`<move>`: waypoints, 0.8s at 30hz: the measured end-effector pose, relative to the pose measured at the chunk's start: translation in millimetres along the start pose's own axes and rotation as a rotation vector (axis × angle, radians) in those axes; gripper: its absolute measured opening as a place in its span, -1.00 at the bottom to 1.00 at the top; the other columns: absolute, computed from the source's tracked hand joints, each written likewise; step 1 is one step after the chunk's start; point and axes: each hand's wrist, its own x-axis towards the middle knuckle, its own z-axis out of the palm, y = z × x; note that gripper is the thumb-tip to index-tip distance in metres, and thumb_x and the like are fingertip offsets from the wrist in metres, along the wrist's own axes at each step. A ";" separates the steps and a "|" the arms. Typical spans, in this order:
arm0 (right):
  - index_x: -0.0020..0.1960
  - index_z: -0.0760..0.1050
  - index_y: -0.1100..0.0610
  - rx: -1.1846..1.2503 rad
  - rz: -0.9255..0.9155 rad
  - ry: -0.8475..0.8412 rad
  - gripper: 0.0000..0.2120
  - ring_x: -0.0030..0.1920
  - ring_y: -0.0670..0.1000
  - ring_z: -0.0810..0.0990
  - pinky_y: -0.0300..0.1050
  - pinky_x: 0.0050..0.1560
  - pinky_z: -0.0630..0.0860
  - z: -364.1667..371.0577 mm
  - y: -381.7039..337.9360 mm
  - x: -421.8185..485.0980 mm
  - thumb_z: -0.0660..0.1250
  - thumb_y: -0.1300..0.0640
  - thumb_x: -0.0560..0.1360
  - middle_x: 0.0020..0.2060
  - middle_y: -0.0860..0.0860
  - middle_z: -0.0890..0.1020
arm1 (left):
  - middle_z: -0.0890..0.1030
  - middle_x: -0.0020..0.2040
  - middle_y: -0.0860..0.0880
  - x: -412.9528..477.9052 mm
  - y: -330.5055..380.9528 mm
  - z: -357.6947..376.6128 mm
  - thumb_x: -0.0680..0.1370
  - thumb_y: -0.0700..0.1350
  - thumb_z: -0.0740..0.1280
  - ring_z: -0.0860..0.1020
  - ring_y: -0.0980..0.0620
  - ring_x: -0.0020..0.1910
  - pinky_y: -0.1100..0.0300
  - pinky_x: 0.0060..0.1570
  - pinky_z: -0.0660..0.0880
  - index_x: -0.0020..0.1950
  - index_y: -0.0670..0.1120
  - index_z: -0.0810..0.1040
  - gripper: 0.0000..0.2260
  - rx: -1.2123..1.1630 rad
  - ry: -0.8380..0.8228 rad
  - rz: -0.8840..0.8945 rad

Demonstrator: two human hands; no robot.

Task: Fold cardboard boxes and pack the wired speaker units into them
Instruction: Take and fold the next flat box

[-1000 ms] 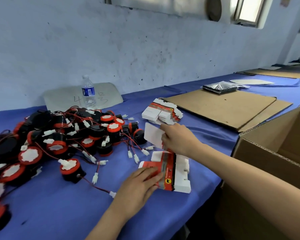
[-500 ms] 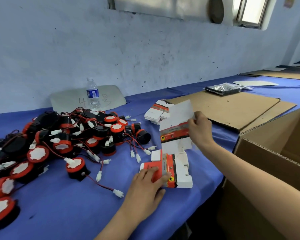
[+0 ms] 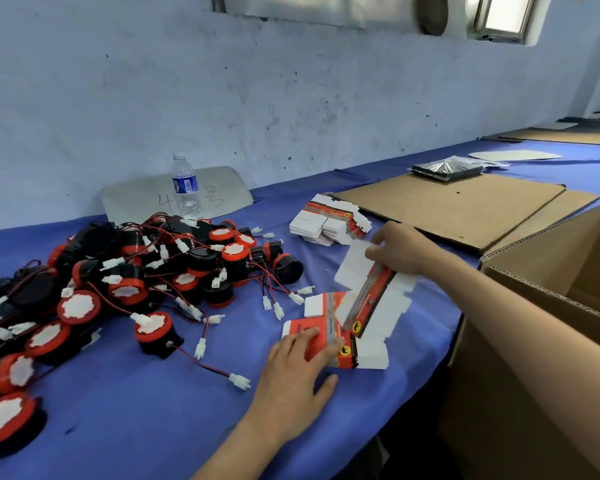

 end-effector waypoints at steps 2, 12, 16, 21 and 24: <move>-0.35 0.39 0.15 -0.032 -0.066 -0.194 -0.73 -0.39 0.06 0.35 -0.07 -0.30 0.31 -17.2 -0.7 -2.9 0.26 0.07 0.49 -0.39 0.09 0.44 | 0.17 0.52 0.06 -0.1 0.8 -1.7 0.59 0.18 0.02 0.15 0.02 0.45 0.10 0.40 0.12 0.50 0.30 0.11 -0.55 0.003 0.016 0.000; -0.14 0.52 0.04 0.740 -0.056 0.250 -0.82 -0.29 -0.08 0.57 -0.19 -0.30 0.47 78.4 -59.3 -23.9 0.24 0.00 0.58 -0.32 -0.11 0.59 | 0.61 0.23 0.11 -16.0 -9.2 -54.6 0.24 0.60 0.19 0.55 0.24 0.18 0.43 0.06 0.46 0.36 0.00 0.39 -0.10 -1.465 0.296 -0.300; -0.03 0.52 -0.04 1.022 -0.096 0.125 -0.85 -0.27 -0.25 0.57 -0.40 -0.30 0.41 139.6 -120.0 -46.0 0.25 -0.09 0.57 -0.28 -0.15 0.61 | 0.64 0.18 -0.11 -37.7 -54.1 -69.1 0.38 0.36 0.05 0.62 -0.05 0.13 0.09 0.03 0.55 0.24 0.01 0.51 -0.38 -1.530 0.372 -0.507; 0.19 0.53 0.04 1.404 -0.322 -0.232 -0.79 -0.04 -0.10 0.65 -0.27 -0.09 0.53 158.7 -178.5 -69.3 0.23 0.07 0.60 -0.06 -0.08 0.70 | 0.57 0.24 -0.08 -70.3 -97.5 -71.2 0.25 0.50 0.33 0.58 0.13 0.18 0.22 0.07 0.54 0.41 -0.13 0.33 -0.05 -1.198 0.592 -0.520; 0.42 0.39 0.10 1.343 -0.515 -0.436 -0.63 0.22 -0.13 0.56 -0.26 0.15 0.49 162.5 -198.7 -78.2 0.21 0.12 0.62 0.20 -0.11 0.61 | 0.40 0.36 -0.16 -68.7 -111.6 -72.9 0.37 0.20 0.42 0.51 0.34 0.16 0.39 0.03 0.50 0.53 -0.11 0.03 -0.09 -1.034 0.685 -0.519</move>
